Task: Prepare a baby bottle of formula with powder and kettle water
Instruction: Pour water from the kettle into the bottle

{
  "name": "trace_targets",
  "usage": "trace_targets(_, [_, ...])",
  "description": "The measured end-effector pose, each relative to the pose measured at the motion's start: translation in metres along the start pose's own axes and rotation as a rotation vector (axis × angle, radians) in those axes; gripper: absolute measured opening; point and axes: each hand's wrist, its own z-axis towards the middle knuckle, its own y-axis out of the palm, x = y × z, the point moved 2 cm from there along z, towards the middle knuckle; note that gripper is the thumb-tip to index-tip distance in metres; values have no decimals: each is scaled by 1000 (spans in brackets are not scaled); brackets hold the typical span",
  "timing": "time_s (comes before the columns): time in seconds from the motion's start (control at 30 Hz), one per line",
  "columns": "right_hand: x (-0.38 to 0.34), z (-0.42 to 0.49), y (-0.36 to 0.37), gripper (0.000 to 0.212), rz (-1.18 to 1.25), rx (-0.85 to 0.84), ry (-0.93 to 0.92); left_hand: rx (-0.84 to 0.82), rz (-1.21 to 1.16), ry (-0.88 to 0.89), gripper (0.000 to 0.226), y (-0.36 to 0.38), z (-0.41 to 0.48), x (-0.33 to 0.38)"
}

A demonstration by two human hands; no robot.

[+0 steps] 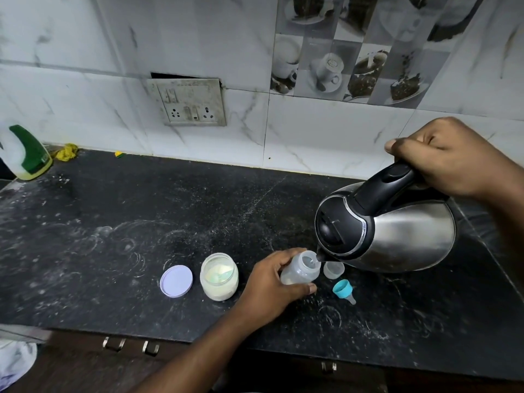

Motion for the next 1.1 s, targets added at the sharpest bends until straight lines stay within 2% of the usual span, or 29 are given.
trace_targets(1.1, [-1,13,-4,60,-151,3,-94,21,17,17,62,-1,1,-7])
